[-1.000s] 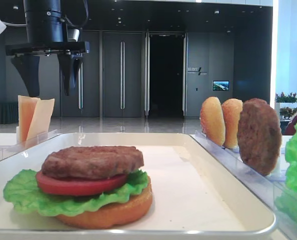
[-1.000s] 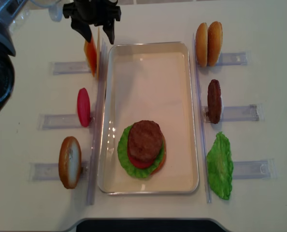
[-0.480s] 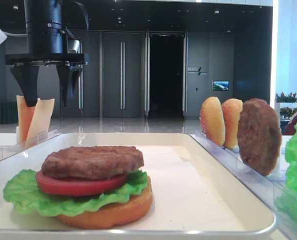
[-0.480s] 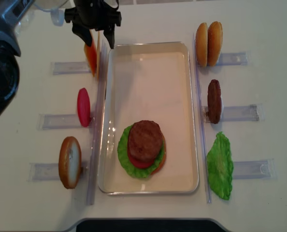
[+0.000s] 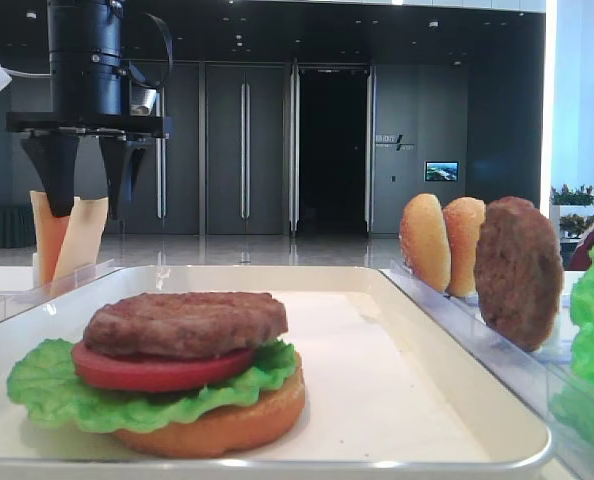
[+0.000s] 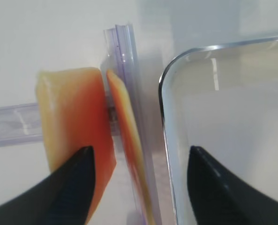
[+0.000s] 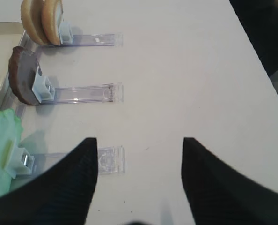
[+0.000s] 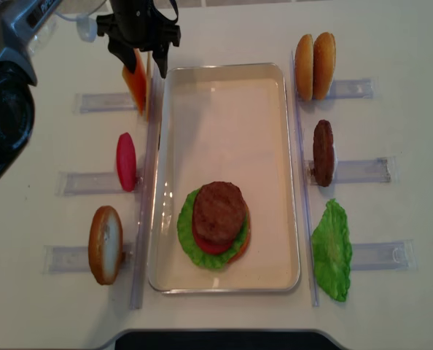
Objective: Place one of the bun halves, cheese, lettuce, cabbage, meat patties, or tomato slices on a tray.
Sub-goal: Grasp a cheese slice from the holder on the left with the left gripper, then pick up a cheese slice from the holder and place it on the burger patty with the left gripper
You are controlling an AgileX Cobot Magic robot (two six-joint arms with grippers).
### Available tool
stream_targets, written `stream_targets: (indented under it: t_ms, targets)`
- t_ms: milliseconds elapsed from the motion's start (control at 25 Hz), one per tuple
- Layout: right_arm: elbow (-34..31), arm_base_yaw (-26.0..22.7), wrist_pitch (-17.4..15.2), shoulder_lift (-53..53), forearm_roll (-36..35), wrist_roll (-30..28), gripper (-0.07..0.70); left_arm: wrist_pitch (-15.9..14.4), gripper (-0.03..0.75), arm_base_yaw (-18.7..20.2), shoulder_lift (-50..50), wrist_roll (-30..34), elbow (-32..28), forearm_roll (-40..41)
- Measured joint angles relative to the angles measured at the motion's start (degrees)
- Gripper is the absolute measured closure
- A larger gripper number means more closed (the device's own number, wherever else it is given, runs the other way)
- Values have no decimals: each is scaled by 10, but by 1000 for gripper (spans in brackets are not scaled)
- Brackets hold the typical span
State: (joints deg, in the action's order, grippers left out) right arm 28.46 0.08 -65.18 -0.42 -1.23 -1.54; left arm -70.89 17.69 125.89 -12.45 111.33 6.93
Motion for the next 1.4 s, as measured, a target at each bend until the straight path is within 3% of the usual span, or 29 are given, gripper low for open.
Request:
stream_targets:
  t_ms: [280, 560, 1400]
  targets:
    - [0, 0, 0, 0, 0, 0, 220, 1, 499, 0, 0, 0, 0, 2]
    - [0, 0, 0, 0, 0, 0, 220, 1, 681, 0, 0, 0, 0, 5]
    - [0, 0, 0, 0, 0, 0, 220, 1, 696, -16, -63, 7, 0, -1]
